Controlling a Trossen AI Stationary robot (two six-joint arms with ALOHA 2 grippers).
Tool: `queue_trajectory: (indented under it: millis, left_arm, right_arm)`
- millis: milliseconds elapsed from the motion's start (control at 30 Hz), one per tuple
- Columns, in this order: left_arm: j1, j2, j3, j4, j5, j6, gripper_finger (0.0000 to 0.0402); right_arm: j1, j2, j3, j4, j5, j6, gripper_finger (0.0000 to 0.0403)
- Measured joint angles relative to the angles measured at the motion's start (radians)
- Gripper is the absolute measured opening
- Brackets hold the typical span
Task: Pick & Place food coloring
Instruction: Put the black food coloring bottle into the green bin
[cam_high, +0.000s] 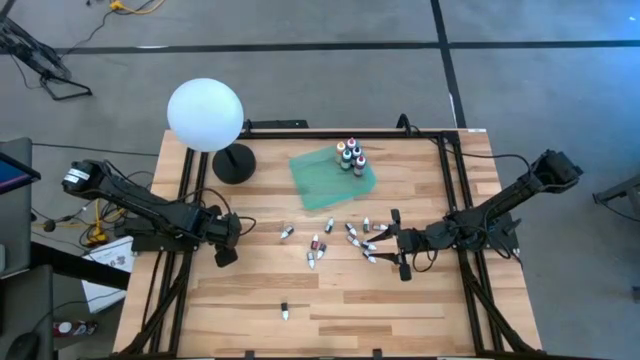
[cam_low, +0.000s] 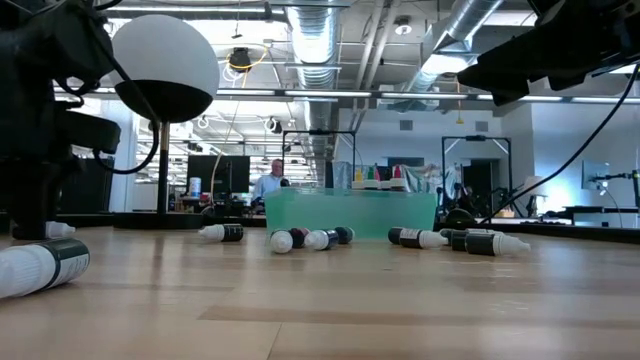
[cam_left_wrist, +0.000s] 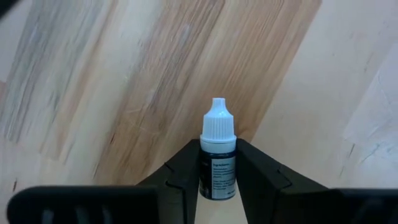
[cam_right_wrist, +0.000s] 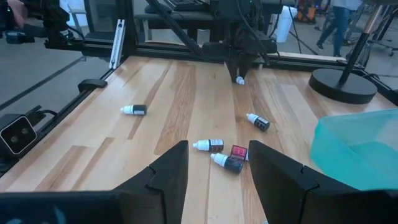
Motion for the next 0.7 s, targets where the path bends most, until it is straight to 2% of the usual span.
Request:
queue_trajectory:
  millis: [167,433,567,700]
  left_arm:
    - [0.0,0.002,0.008,0.04,0.01,0.019,0.0078]
    - [0.0,0.002,0.014,0.235,-0.017,0.113,0.0079]
    - [0.0,0.002,0.015,0.374,-0.096,0.198,0.0079]
    - [0.007,0.002,0.015,0.565,-0.241,0.331,0.0079]
  right_arm:
    - [0.0,0.0,0.0,0.0,0.0,0.0,0.0159]
    - [0.0,0.0,0.0,0.0,0.0,-0.001,0.0159]
    - [-0.001,0.0,0.0,0.0,0.0,-0.001,0.0159]
    - [-0.02,0.0,0.0,0.0,0.0,-0.001,0.0159]
